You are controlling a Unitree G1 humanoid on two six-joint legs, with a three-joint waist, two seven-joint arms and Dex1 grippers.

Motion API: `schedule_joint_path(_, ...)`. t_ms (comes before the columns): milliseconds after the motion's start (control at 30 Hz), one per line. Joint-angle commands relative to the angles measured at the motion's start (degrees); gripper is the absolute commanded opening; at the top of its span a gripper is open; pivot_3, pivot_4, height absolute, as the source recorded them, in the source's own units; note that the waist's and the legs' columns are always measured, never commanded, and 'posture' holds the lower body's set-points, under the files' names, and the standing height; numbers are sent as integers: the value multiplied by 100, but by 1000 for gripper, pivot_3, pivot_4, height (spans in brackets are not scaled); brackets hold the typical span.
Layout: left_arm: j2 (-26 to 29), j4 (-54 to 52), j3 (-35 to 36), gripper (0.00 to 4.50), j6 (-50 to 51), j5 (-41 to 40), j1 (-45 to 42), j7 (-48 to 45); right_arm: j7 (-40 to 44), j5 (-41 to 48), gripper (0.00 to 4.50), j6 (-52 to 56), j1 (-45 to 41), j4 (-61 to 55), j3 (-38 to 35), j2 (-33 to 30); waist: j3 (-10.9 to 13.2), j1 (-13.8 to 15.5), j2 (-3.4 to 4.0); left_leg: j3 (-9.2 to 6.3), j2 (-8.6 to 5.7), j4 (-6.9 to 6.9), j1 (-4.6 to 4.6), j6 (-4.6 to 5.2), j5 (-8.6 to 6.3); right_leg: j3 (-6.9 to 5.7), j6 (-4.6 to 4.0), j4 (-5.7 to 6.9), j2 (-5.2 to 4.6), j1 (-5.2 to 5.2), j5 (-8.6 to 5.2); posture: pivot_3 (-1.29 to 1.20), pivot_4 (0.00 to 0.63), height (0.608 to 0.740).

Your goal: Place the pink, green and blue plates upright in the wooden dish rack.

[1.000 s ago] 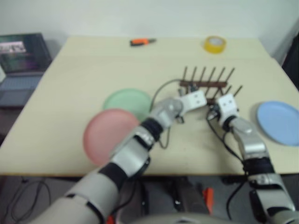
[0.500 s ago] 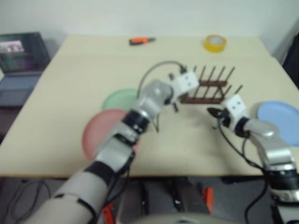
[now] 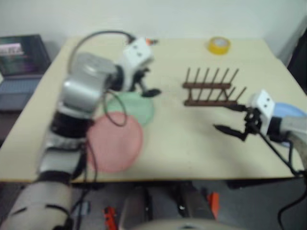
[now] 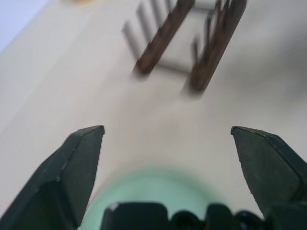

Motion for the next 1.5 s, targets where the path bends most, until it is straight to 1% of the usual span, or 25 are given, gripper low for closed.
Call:
schedule_joint_path(33, 509, -392, 389, 4500, 36, -173, 144, -82, 37, 1, 4466, -133, -354, -105, 105, -53, 8, 28, -15, -5, 2, 0, -2, 0, 0, -8, 2, 0, 0, 0, -1, 0, 150, 740)
schedule_joint_path(100, 932, -384, 460, 4500, -72, -198, 637, -154, 73, -60, 4466, -186, -517, -38, 328, -4, 8, 103, -18, -12, 0, 1, -8, 0, 0, -18, -2, -2, -2, 1, -7, 0, 150, 740)
schedule_joint_path(133, 1050, -348, 649, 4500, -69, -312, 908, -171, 78, -104, 4466, -213, -598, 27, 446, 20, 7, 129, -17, -6, -2, 1, -6, -1, 0, -14, -9, -3, -5, 1, -14, 0, 150, 740)
schedule_joint_path(300, 1345, -346, 1328, 4500, 12, -748, 1595, -143, 164, -197, 4466, -359, -708, 270, 650, -3, 12, 201, -33, -15, 0, 21, -25, -2, -1, -27, -10, -1, -12, -2, -15, 0, 150, 740)
schedule_joint_path(433, 1660, -121, 1558, 4500, -137, -845, 2177, -109, 217, -216, 4466, -418, -720, 346, 687, 14, 12, 171, -34, -6, -1, 22, -26, -2, -1, -21, -8, -2, -21, -5, -13, 0, 150, 740)
schedule_joint_path(567, 1633, 44, 1663, 4500, -206, -1008, 2500, -64, 227, -256, 4466, -483, -712, 408, 747, 37, 12, 171, -34, -11, 6, 21, -26, -2, -1, -26, -9, 3, -21, -7, -13, 0, 150, 740)
schedule_joint_path(733, 1610, 387, 1541, 4500, -347, -1015, 2737, 59, 243, -251, 4466, -491, -709, 413, 739, 18, 12, 172, -34, -7, 6, 20, -26, -2, -1, -23, -10, 2, -22, -9, -12, 0, 150, 740)
schedule_joint_path(1000, 1309, 690, 1454, 4500, -365, -1177, 2894, 177, 234, -249, 4466, -423, -635, 325, 669, -52, 11, 173, -35, -5, 6, 19, -26, -2, -1, -22, -11, 2, -29, -11, -12, 0, 150, 740)
schedule_joint_path(1100, 1249, 667, 1449, 3996, -322, -1228, 2954, 250, 224, -264, 4500, -409, -638, 317, 671, -70, 11, 173, -36, -6, 8, 20, -26, -2, -1, -22, -12, 2, -32, -11, -11, 0, 150, 740)
schedule_joint_path(1267, 1242, 624, 1448, 2259, -257, -1305, 2985, 341, 212, -287, 4500, -402, -646, 302, 700, -71, 11, 173, -36, -6, 9, 19, -26, -2, -1, -23, -12, 3, -32, -11, -11, 0, 150, 740)
schedule_joint_path(1467, 1387, 626, 1516, 88, -256, -1374, 3007, 354, 221, -306, 4500, -408, -660, 306, 724, -63, 10, 173, -37, -6, 8, 19, -26, -2, -1, -23, -12, 3, -32, -11, -11, 0, 150, 740)
schedule_joint_path(1500, 1411, 619, 1584, 40, -292, -1436, 3005, 316, 219, -309, 4500, -403, -664, 303, 733, -58, 9, 173, -36, -6, 8, 19, -26, -2, -1, -23, -12, 3, -33, -11, -11, 0, 150, 740)
